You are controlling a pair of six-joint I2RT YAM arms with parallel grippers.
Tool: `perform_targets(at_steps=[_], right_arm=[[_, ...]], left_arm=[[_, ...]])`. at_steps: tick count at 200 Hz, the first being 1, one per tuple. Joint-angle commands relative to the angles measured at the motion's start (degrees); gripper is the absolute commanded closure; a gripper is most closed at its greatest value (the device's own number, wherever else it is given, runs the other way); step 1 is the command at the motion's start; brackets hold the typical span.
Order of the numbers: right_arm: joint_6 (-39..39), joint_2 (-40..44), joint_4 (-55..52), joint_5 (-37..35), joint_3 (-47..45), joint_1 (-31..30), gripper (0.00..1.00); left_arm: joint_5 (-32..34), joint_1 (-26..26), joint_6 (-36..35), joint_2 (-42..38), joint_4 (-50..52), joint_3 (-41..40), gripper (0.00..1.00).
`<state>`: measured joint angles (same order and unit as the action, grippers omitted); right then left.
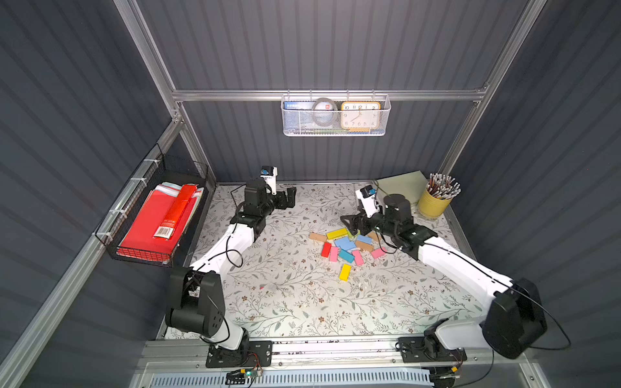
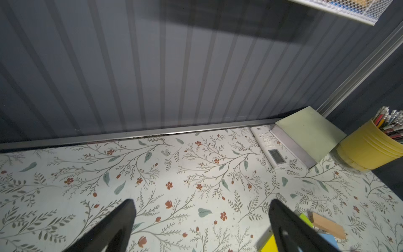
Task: Assemble the number 8 with building blocks
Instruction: Move the building block to the center of the board.
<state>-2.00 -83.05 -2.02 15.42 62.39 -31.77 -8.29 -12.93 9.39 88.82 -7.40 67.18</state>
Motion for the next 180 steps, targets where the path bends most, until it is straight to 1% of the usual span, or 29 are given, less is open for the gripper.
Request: perform_targets(at_steps=[1, 14, 34, 42, 45, 50, 53, 68, 76, 87, 94, 113, 127, 139, 156, 180], right_arm=[[-0.41, -2.81, -6.96, 1.97, 4.79, -0.44, 0.08], [0.63, -3.11, -6.7, 1.05, 5.27, -0.32, 0.08], [2.27, -2.08, -6.98, -0.08, 4.43, 0.63, 0.09], [3.07, -1.37, -7.35, 0.01, 4.0, 1.63, 0.09], [3.47, -1.19, -7.43, 0.41, 3.62, 2.07, 0.09], [4.25, -0.55, -7.32, 1.1, 2.95, 2.94, 0.09], [4.98, -0.39, -7.15, 1.66, 2.53, 3.61, 0.09], [7.64, 1.35, -6.21, 4.53, -0.1, 6.79, 0.09], [8.24, 2.26, -5.49, 5.77, -1.7, 8.04, 0.09], [8.88, 3.35, -4.93, 5.88, -3.35, 9.04, 0.09], [9.11, 3.98, -5.19, 5.59, -4.04, 9.48, 0.09], [10.23, 5.5, -6.34, 5.43, -5.5, 10.9, 0.09], [10.79, 6.58, -7.4, 5.82, -6.5, 11.95, 0.09], [10.96, 7.5, -8.37, 6.41, -7.38, 12.65, 0.09], [11.41, 9.23, -9.55, 6.55, -8.73, 13.42, 0.09], [12.09, 11.81, -9.76, 6.82, -11.13, 13.93, 0.09]], left_arm=[[-2.29, -0.05, -4.58, -0.36, 2.04, -0.38, 0.01], [-3.85, -1.23, -9.91, 0.78, 2.28, -0.17, 0.01], [-4.13, -3.98, -20.66, 2.87, 2.4, 1.9, 0.0], [-5.86, -4.48, -24.64, 4.33, 3.16, 3.78, 0.0], [-8.05, -4.54, -25.85, 4.92, 3.51, 4.41, 0.01], [-9.9, -4.51, -28.18, 5.96, 4.2, 5.04, 0.0], [-11.17, -4.53, -29.85, 6.68, 5.05, 7.46, 0.01], [-16.38, -4.94, -40.55, 10.8, 11.98, 12.96, 0.01], [-17.46, -5.65, -46.74, 12.91, 16.2, 15.5, 0.01], [-18.52, -6.76, -56.57, 15.7, 21.57, 18.07, 0.04], [-18.41, -7.29, -60.65, 17.36, 23.37, 19.09, 0.05], [-19.09, -7.64, -66.11, 22.55, 28.75, 23.61, 0.08], [-19.82, -7.8, -71.14, 27.01, 35.51, 28.14, 0.09], [-18.91, -8.61, -74.4, 30.51, 40.6, 31.94, 0.1], [-17.51, -9.34, -75.85, 33.89, 43.83, 34.73, 0.13], [-16.68, -10.33, -77.06, 36.17, 45.56, 35.19, 0.15]])
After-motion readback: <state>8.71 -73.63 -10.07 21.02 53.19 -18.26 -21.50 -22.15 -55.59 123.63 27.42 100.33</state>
